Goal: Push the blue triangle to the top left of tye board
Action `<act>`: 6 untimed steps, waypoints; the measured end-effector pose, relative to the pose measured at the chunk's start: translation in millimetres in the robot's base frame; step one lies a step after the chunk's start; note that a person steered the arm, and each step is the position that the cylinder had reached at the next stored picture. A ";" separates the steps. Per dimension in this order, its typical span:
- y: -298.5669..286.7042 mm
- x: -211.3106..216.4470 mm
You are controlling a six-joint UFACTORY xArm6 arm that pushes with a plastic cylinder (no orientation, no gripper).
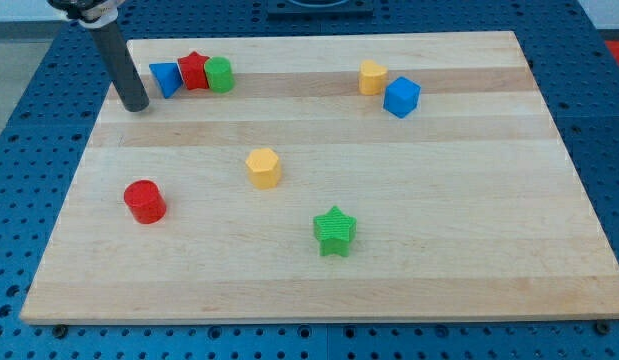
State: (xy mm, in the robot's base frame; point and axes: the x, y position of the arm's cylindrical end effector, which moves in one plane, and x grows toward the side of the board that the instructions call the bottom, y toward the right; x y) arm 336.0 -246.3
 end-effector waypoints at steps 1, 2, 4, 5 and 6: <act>13.2 -12.3; 14.1 -43.3; 14.1 -37.4; 14.9 -32.0; 30.6 -34.3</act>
State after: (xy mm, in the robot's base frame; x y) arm 301.7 -215.7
